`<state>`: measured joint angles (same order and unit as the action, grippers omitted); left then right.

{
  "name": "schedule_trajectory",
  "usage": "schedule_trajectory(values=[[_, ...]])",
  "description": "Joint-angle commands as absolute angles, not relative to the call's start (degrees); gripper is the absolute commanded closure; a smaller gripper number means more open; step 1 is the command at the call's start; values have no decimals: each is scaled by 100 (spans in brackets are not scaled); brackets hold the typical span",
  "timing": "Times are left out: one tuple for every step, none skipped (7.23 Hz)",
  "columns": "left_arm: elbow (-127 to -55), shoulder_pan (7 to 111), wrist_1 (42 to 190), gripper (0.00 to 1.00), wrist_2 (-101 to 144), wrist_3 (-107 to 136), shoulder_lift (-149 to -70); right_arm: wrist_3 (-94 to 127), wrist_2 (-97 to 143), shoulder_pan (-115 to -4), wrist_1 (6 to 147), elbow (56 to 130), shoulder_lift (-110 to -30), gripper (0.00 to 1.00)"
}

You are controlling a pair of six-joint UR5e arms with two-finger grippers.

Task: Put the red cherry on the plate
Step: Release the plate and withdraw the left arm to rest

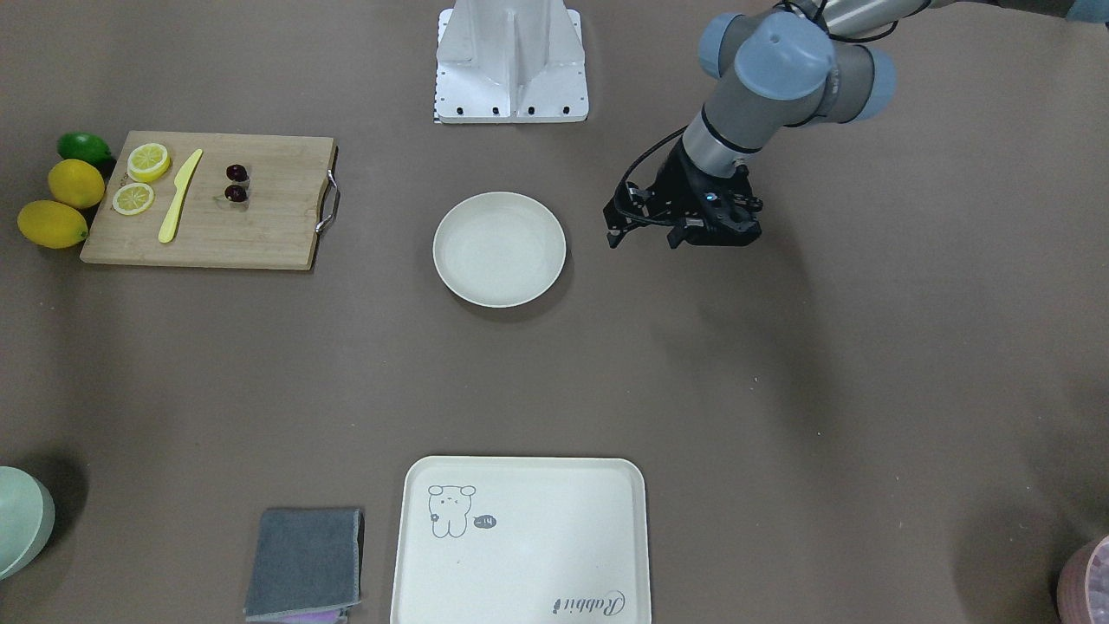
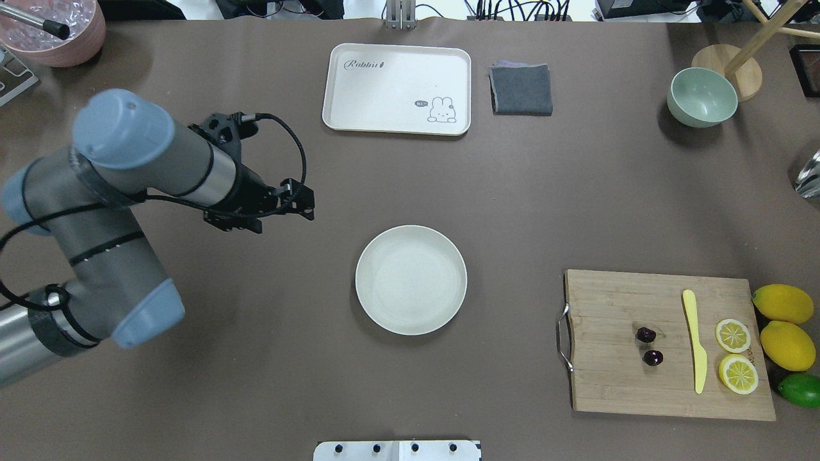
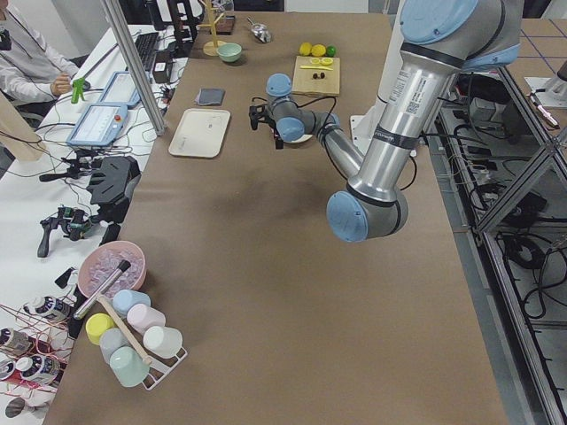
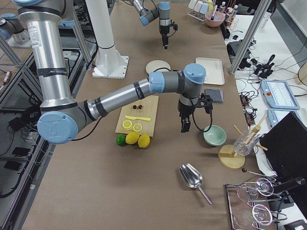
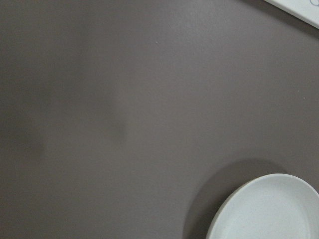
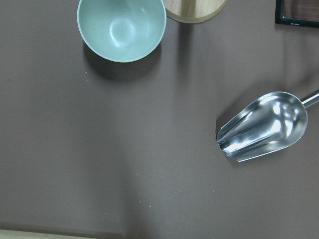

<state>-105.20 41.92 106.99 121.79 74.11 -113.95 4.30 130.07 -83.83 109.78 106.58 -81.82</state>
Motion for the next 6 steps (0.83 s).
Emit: schedule_trajectory(values=[[-10793, 5609, 9664, 1, 13109, 5477, -10910, 361, 13025, -8332, 10951, 10714, -8192, 0], [-10732, 6147, 9120, 1, 13287, 4257, -10611, 378, 13034, -8202, 10969, 10801, -8209, 0], [-10653, 6631, 8592, 1, 13280, 2836, -10243, 395, 13034, -8157, 10951, 10819, -8183, 0], [-10417, 7062, 8213, 1, 13280, 1847, -10187, 422, 13017, -8069, 10960, 10785, -8217, 0], [-10137, 7354, 8139, 1, 13289, 1097, -9969, 422, 13051, -8060, 10969, 10775, -8235, 0], [-9995, 7617, 8182, 1, 13315, 507, -9714, 422, 13261, -8068, 11021, 10749, -8253, 0]])
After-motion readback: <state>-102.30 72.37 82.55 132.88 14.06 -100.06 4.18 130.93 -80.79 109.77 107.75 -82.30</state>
